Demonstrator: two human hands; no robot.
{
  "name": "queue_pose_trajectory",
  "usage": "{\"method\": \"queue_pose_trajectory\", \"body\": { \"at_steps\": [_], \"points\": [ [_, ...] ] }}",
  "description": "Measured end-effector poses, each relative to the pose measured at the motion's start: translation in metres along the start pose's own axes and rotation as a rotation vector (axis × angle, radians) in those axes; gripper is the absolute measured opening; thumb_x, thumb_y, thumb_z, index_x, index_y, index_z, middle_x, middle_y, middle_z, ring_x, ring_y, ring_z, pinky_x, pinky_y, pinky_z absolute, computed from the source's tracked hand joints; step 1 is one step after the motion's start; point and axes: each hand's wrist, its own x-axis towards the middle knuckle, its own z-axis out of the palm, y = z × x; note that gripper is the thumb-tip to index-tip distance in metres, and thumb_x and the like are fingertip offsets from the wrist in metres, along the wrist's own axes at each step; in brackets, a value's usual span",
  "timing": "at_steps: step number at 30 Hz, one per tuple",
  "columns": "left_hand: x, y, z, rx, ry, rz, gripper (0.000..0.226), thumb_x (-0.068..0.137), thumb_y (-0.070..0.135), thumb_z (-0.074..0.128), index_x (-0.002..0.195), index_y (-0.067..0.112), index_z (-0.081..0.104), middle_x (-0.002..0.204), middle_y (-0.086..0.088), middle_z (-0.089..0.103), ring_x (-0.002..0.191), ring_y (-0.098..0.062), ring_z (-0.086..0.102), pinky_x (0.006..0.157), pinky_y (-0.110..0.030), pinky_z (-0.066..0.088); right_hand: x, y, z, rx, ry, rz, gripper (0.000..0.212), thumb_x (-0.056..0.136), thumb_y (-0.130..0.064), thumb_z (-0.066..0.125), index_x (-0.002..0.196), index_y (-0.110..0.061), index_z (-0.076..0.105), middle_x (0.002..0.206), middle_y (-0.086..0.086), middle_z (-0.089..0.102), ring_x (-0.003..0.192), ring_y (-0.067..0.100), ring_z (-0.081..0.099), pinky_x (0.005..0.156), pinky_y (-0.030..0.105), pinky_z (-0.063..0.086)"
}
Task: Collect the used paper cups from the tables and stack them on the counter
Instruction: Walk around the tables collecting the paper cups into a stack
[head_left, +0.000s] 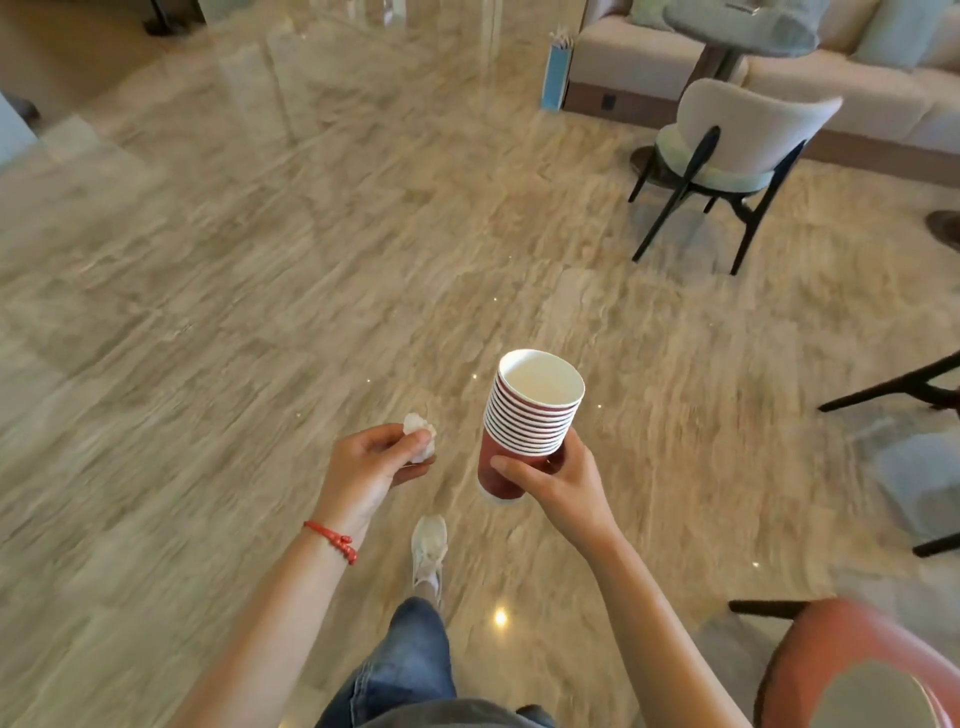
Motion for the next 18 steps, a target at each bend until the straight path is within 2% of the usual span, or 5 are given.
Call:
{"method": "queue_pose_trajectory", "body": {
  "at_steps": [5,10,18],
  "points": [
    [0.123,0.033,0.013,-0.037,-0.003,-0.009,0.008,0.076,0.010,0.071,0.068,0.009,0.073,0.069,-0.004,0.072,0.069,-0.016,0.070,0.060,-0.021,0.055,0.122,-0.012,0.012,0.015,0.010,-0.015,0.050,0.061,-0.030,0.079,0.107,-0.021,0.061,0.095,-0.011,0.072,0.091,0.006,0.067,0.072,0.018,0.052],
    [0.237,0.086,0.024,-0.021,-0.054,0.007,0.011,0.073,0.015,0.072,0.062,0.014,0.074,0.070,-0.001,0.073,0.070,-0.014,0.070,0.061,-0.020,0.054,0.239,-0.039,0.022,0.025,0.031,0.008,0.052,0.060,-0.030,0.079,0.107,-0.016,0.062,0.095,-0.006,0.073,0.091,0.010,0.068,0.072,0.020,0.053],
    [0.393,0.134,0.057,-0.021,-0.063,-0.022,0.012,0.077,0.010,0.070,0.066,0.014,0.074,0.070,-0.002,0.073,0.070,-0.017,0.070,0.060,-0.021,0.055,0.389,-0.048,0.014,0.023,0.087,0.071,0.047,0.065,-0.024,0.082,0.107,-0.019,0.062,0.096,-0.004,0.072,0.091,0.009,0.068,0.074,0.024,0.054]
  ]
}}
